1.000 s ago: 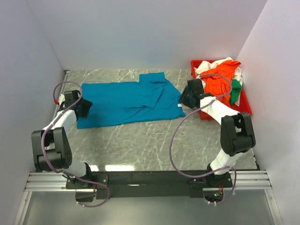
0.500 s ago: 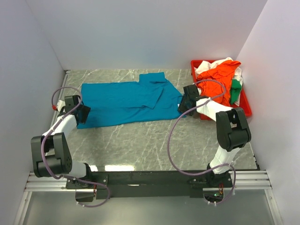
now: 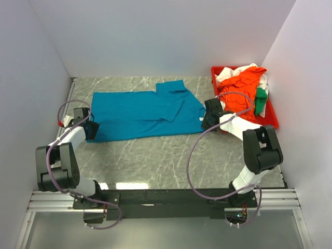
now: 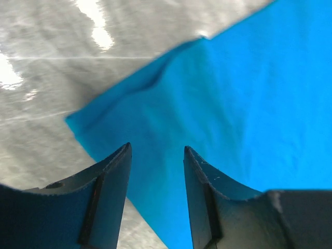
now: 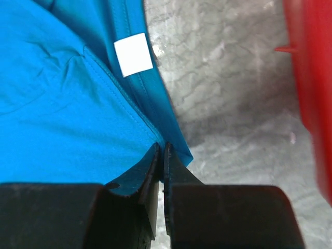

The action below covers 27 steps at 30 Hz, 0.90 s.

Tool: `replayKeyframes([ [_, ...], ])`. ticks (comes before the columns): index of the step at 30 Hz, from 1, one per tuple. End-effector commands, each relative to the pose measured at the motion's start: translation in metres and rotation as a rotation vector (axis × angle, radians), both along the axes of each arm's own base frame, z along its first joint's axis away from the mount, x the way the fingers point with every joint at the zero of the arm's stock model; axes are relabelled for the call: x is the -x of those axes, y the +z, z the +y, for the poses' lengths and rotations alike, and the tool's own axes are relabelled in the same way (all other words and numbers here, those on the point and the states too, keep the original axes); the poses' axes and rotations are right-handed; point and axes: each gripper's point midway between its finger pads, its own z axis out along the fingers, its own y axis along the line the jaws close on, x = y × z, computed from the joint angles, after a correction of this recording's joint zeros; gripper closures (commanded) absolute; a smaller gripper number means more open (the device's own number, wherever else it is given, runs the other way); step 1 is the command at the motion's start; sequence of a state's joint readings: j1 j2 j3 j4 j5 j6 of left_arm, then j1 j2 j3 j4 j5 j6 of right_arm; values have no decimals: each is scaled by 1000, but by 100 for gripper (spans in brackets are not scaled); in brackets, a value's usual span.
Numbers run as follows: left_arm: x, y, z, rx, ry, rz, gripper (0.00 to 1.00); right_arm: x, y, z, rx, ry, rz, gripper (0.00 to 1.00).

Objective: Fold and stack the t-shirts
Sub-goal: Fold the tshirt

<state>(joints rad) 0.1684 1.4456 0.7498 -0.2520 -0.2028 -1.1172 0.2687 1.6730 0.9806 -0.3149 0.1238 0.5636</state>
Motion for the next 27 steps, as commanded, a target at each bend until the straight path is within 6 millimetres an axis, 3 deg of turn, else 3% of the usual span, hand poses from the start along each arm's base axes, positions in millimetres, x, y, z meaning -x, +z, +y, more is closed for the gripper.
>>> replayKeyframes([
  [1,4,-3,9,-31,41,37,50,6,16,-12,40,-31,-44,96],
  [6,7,4,9,-41,35,28,49,24,12,-14,23,-19,-36,91],
  [8,10,15,12,-59,39,10,47,34,13,-16,14,-20,-36,85],
  [13,34,22,16,-87,88,6,41,51,30,-10,-65,-16,-84,51],
  [14,36,20,15,-86,89,7,42,53,41,-2,-111,-1,-118,50],
  [17,38,13,10,-59,81,8,42,54,48,13,-192,4,-153,50],
  [22,36,-7,2,-12,69,24,43,51,32,29,-263,-5,-122,49],
  [27,34,-16,5,-19,74,39,43,47,10,24,-237,-50,-82,49],
])
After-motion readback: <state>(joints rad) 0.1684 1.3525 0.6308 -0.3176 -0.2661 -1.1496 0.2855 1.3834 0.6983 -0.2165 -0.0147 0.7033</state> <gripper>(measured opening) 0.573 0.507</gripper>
